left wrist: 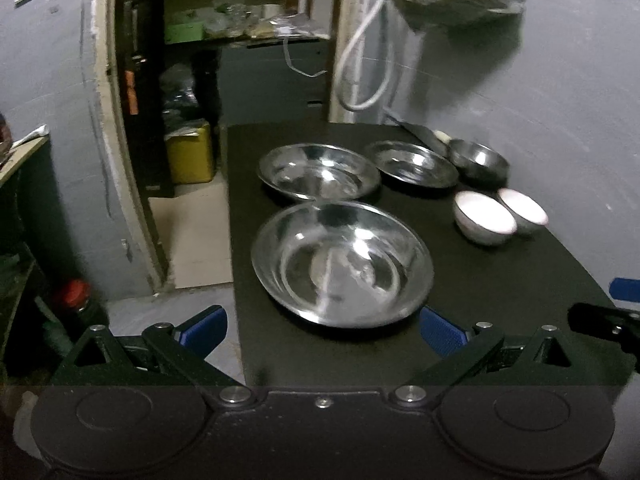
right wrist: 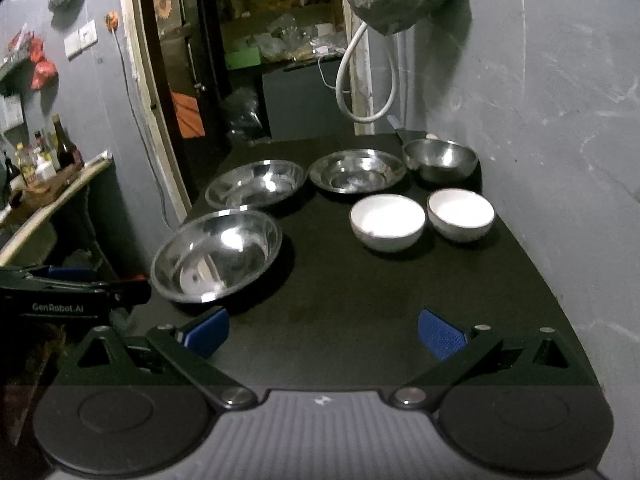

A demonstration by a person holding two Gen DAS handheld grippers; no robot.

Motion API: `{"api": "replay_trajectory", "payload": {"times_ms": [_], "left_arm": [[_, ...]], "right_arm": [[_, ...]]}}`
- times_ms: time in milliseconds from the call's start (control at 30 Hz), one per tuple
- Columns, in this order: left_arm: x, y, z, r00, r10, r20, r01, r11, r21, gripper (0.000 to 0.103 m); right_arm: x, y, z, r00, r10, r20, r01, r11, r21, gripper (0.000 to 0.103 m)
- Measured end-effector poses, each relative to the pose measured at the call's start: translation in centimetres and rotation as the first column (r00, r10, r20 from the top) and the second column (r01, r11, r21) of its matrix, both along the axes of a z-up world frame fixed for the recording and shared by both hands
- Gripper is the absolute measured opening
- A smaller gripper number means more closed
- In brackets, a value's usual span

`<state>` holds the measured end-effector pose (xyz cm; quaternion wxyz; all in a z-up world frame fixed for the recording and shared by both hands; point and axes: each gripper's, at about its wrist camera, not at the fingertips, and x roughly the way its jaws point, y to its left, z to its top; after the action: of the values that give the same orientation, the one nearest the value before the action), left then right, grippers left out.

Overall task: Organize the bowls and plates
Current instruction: 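Move the left tool to the large steel plate rim while the right tool grips it too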

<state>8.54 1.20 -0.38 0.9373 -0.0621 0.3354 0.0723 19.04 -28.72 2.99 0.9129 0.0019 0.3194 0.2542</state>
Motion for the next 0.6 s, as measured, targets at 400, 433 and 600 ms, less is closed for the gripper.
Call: {"api": "replay_trajectory", "payload": {"times_ms": [400,433,600], "left_arm": [[8.8,5.8,3.3,0.982,0.183,-0.04,-0.182,0.983,0.027,0.102],[9.6,6.4,3.3,0.982,0.186,-0.044,-0.184,0.982,0.032,0.102],[14.4,9.3,3.0,0.987,0.149,-0.066,-0.147,0.988,0.039,0.102]], "right_arm": [[9.1,5.0,0.5,0.997,0.061,-0.045,-0.054,0.988,0.147,0.103],[9.8,5.6,0.4,0.997,0.052,-0.05,-0.045,0.988,0.145,0.103],[13.5,8.3,-0.7,0.996,0.004,-0.087,0.01,0.988,0.157,0.103]]}}
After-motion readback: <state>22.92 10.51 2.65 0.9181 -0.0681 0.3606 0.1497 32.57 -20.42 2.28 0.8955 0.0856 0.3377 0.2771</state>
